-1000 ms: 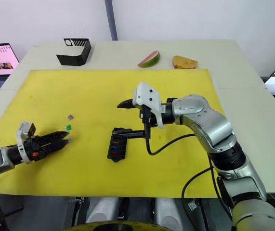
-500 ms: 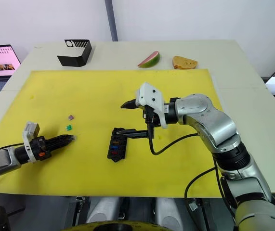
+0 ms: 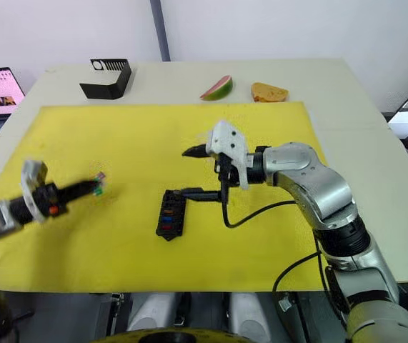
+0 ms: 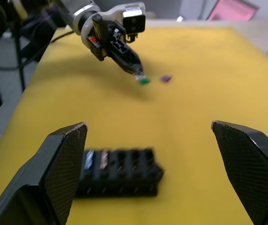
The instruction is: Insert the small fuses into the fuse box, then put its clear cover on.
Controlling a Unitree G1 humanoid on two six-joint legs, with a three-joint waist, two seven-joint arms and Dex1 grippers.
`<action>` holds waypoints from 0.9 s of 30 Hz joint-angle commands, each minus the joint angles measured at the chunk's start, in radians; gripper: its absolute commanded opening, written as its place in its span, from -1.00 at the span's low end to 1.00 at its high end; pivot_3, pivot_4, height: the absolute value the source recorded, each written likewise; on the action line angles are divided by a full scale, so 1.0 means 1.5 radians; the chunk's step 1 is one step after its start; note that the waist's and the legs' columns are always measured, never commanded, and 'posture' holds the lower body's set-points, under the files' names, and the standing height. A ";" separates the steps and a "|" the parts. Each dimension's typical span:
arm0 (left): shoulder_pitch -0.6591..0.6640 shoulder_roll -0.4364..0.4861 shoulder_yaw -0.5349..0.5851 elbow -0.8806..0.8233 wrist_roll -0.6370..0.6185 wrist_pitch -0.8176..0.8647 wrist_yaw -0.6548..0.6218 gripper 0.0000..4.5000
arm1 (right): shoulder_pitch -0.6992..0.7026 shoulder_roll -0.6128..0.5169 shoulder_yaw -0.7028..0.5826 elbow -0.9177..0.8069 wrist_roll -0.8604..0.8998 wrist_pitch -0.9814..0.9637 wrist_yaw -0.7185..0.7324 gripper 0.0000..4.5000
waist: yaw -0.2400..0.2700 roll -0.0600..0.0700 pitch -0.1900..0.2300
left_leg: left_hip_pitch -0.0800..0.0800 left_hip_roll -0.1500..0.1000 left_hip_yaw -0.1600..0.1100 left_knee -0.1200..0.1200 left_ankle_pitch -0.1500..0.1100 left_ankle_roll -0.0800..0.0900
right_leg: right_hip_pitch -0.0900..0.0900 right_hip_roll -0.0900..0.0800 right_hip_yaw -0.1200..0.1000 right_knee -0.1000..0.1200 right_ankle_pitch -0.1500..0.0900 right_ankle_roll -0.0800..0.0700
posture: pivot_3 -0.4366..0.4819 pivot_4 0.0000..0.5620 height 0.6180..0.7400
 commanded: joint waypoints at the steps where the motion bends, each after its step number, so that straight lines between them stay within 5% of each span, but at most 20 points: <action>1: -0.041 -0.021 0.025 -0.053 -0.046 0.018 0.042 -0.98 | -0.008 0.028 -0.048 -0.006 0.039 0.021 -0.037 1.00 | -0.005 0.000 0.000 | 0.000 0.000 0.001 0.000 0.001 -0.001 | 0.000 0.000 0.000 0.000 0.000 0.000 | -0.05 -0.47 1.00; 8: -0.201 -0.160 0.017 -0.118 -0.145 0.010 0.173 -0.98 | 0.010 0.152 -0.145 -0.026 0.192 0.149 -0.182 1.00 | -0.013 -0.002 0.001 | 0.000 0.000 0.001 0.000 0.002 -0.004 | -0.001 0.000 0.000 0.000 0.000 0.000 | -0.05 -0.47 1.00; 13: -0.233 -0.261 0.021 -0.147 -0.219 -0.047 0.306 -0.98 | 0.010 0.190 -0.167 -0.039 0.242 0.178 -0.250 1.00 | -0.021 -0.002 0.000 | 0.000 0.000 0.001 0.000 0.002 -0.004 | -0.001 0.000 0.000 0.001 0.000 0.000 | -0.05 -0.47 1.00; 27: -0.185 -0.294 -0.071 -0.174 -0.369 -0.152 0.424 -0.98 | -0.024 0.269 -0.234 -0.004 0.349 0.188 -0.427 1.00 | -0.016 -0.002 0.000 | 0.000 0.000 0.002 0.000 0.003 -0.005 | -0.001 0.000 0.000 0.001 0.000 0.000 | -0.05 -0.47 1.00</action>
